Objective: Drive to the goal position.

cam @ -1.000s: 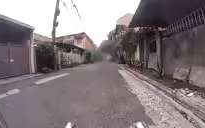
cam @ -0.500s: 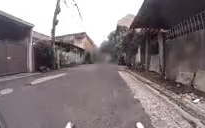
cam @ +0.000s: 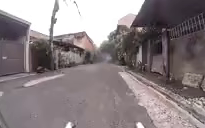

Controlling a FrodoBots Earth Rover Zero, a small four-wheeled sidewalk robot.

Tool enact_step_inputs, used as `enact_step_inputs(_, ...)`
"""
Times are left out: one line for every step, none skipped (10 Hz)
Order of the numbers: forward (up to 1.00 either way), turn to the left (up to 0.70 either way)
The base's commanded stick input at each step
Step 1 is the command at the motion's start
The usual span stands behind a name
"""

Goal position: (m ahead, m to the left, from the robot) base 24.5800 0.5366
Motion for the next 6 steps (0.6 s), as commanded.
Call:
enact_step_inputs(0.70,0.01)
enact_step_inputs(0.70,0.00)
enact_step_inputs(0.70,0.00)
enact_step_inputs(0.70,0.00)
enact_step_inputs(0.70,0.00)
enact_step_inputs(0.70,0.01)
